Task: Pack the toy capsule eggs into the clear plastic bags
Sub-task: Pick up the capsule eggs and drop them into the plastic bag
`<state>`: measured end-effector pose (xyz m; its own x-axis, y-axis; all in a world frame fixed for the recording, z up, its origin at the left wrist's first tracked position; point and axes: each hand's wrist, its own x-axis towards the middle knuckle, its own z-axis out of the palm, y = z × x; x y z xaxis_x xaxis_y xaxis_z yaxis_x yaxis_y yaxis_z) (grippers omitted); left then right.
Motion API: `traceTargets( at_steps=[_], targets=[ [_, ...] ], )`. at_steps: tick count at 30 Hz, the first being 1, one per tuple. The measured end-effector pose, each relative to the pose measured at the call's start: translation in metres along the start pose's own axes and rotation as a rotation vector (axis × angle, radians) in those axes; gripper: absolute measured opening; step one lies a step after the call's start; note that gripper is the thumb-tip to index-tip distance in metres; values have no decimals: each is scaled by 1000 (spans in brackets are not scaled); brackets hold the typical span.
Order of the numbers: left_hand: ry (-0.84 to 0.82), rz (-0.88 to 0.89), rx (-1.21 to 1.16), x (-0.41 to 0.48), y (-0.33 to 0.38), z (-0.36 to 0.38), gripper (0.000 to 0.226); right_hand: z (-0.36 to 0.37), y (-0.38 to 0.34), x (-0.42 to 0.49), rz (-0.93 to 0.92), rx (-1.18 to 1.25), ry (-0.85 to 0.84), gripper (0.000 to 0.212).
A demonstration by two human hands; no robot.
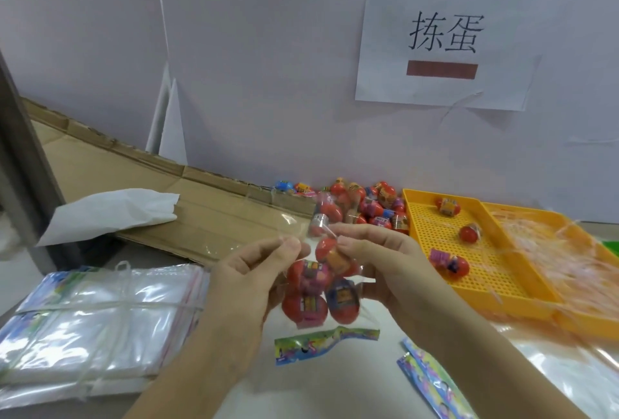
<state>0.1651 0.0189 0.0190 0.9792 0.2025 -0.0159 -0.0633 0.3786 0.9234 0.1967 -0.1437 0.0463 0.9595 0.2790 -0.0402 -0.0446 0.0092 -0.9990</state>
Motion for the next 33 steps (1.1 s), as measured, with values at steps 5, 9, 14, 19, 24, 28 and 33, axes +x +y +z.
traceTargets(
  at_steps=[5, 9, 14, 19, 24, 28, 33],
  targets=[
    [31, 25, -49, 0, 2, -1, 37, -3, 0, 4, 7, 32, 6, 18],
    [-14, 38, -97, -1, 3, 0, 32, -5, 0, 4, 3, 98, 60, 21],
    [84, 76, -79, 1, 1, 0, 22, -6, -2, 4, -21, 34, 81, 20],
    [102, 104, -19, 1, 4, 0, 9, -9, -7, 1, -79, 92, 28, 14],
    [-146, -9, 26, -1, 10, -1, 27, -8, -8, 0, -124, 86, -11, 7],
    [-101, -62, -72, -1, 7, 0, 22, -10, -8, 2, -132, 75, -51, 10],
    [-17, 11, -82, -3, 8, 4, 22, -19, -2, 7, -87, 171, -204, 11]
  ],
)
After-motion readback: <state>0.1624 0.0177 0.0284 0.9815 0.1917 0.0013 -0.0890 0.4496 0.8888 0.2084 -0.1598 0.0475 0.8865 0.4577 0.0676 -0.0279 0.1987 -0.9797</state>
